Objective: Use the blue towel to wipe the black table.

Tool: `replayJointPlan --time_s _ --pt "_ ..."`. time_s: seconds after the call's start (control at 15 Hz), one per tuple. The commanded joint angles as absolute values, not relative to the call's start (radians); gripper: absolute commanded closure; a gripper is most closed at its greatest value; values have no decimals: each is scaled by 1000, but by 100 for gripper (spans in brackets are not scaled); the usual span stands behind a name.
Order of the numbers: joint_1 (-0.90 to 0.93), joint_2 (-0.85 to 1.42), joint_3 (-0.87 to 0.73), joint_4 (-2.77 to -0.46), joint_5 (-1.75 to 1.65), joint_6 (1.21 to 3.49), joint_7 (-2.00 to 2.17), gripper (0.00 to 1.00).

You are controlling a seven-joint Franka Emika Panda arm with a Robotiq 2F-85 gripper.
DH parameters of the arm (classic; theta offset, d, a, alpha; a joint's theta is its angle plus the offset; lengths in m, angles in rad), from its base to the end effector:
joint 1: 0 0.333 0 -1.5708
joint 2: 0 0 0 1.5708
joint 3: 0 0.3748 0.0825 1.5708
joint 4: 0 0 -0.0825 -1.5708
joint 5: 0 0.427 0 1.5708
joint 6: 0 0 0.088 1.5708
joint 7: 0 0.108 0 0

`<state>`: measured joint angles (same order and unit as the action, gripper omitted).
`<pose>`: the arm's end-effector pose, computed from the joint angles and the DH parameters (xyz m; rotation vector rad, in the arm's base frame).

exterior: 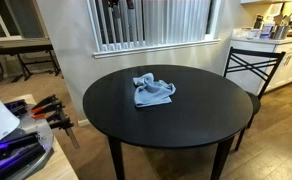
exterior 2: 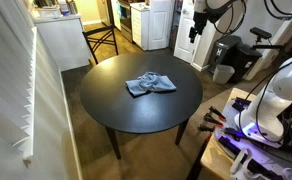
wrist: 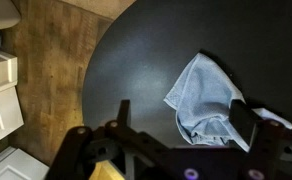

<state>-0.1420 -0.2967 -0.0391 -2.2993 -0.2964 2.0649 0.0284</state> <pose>0.4763 -0.1043 0.5113 2.8813 -0.1081 0.0624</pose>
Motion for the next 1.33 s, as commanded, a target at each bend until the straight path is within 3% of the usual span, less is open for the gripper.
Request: replayJointPlan --time_s 0.0,0.53,1.27 --pt "-131 -297 -49 -2297 -299 2062 31 0" --pt "-127 -193 -33 -2255 -310 2073 92 0" --pt "-47 349 -69 -1950 -194 2280 517 0"
